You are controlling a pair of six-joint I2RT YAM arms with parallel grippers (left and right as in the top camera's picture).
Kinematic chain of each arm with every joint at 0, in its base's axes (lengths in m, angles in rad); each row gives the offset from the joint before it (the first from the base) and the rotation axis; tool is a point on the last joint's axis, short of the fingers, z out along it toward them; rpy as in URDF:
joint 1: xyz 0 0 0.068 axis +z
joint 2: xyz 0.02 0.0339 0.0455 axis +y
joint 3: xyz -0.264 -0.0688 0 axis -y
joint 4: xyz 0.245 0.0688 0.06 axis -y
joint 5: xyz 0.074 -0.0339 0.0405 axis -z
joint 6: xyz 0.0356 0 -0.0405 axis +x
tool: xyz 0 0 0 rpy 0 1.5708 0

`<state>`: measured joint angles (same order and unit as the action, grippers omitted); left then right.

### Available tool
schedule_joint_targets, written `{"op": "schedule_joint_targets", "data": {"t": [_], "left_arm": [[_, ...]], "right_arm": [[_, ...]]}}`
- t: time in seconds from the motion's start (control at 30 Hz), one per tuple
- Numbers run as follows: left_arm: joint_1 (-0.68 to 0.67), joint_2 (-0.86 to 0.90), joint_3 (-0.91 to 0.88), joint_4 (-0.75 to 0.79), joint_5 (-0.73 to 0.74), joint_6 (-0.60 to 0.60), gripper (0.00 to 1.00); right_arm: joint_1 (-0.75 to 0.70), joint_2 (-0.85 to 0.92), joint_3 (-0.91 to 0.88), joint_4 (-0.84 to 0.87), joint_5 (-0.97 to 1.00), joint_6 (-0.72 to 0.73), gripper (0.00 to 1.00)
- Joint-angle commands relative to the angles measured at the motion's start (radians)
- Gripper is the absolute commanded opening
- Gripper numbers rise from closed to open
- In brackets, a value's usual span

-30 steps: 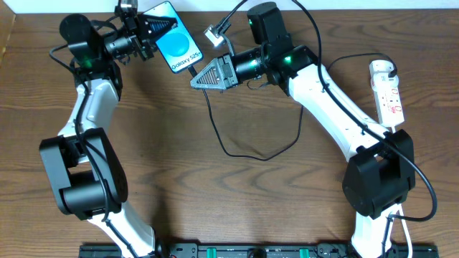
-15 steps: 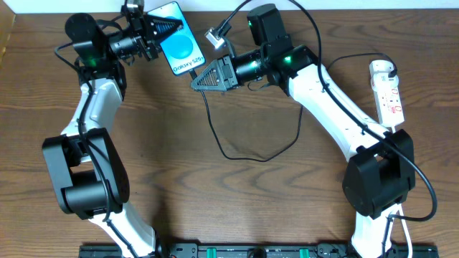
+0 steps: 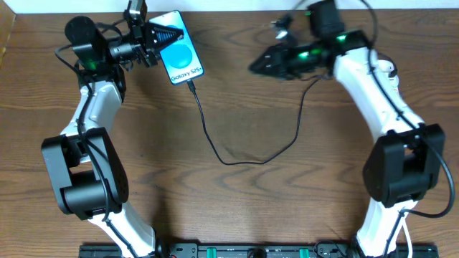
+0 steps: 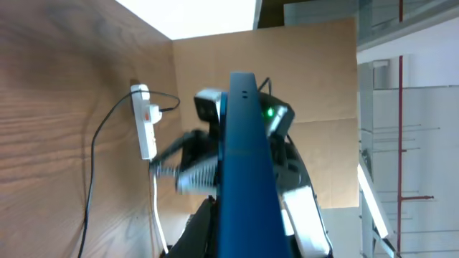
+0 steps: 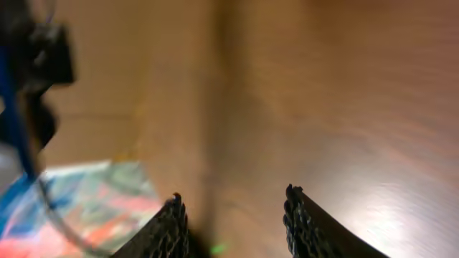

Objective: Plug charger to phone and switch on socket

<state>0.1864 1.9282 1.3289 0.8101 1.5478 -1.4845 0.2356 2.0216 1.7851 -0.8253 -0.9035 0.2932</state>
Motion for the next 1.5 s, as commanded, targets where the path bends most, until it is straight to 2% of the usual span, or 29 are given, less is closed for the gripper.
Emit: {"op": "schedule_joint_targets", "data": {"t": [0.0, 0.23, 0.4, 0.47, 0.5, 0.6, 0.83, 1.0, 1.13, 1.47], "left_arm": [[-0.035, -0.013, -0.018, 0.006, 0.023, 0.058, 0.07], [-0.092, -0.011, -0.052, -0.063, -0.102, 0.064, 0.07], [-0.113, -0.011, -0.061, -0.360, -0.293, 0.163, 0.07], [-0.123, -0.011, -0.061, -0.474, -0.345, 0.234, 0.07], [-0.135, -0.011, -0.061, -0.601, -0.388, 0.338, 0.08], [-0.153, -0.011, -0.061, -0.792, -0.442, 0.502, 0.07], [-0.181, 0.003, -0.061, -1.073, -0.461, 0.861, 0.07], [-0.184, 0.013, -0.061, -1.153, -0.461, 1.088, 0.07], [-0.184, 0.014, -0.061, -1.151, -0.462, 1.204, 0.07], [-0.184, 0.089, -0.061, -1.202, -0.495, 1.215, 0.07]], "right_arm": [[-0.006, -0.004, 0.003, -0.051, 0.132, -0.090, 0.43], [-0.005, -0.004, 0.003, -0.127, 0.260, -0.093, 0.43], [-0.006, -0.004, 0.003, -0.176, 0.316, -0.095, 0.43], [-0.006, -0.004, 0.003, -0.193, 0.322, -0.115, 0.44], [-0.006, -0.004, 0.003, -0.206, 0.327, -0.128, 0.44], [-0.006, -0.004, 0.003, -0.216, 0.341, -0.138, 0.44], [-0.005, -0.004, 0.003, -0.222, 0.349, -0.142, 0.44], [0.003, -0.004, 0.003, -0.242, 0.356, -0.153, 0.44], [0.016, -0.004, 0.002, -0.257, 0.359, -0.160, 0.44], [0.070, -0.004, 0.002, -0.265, 0.420, -0.159, 0.45]]}}
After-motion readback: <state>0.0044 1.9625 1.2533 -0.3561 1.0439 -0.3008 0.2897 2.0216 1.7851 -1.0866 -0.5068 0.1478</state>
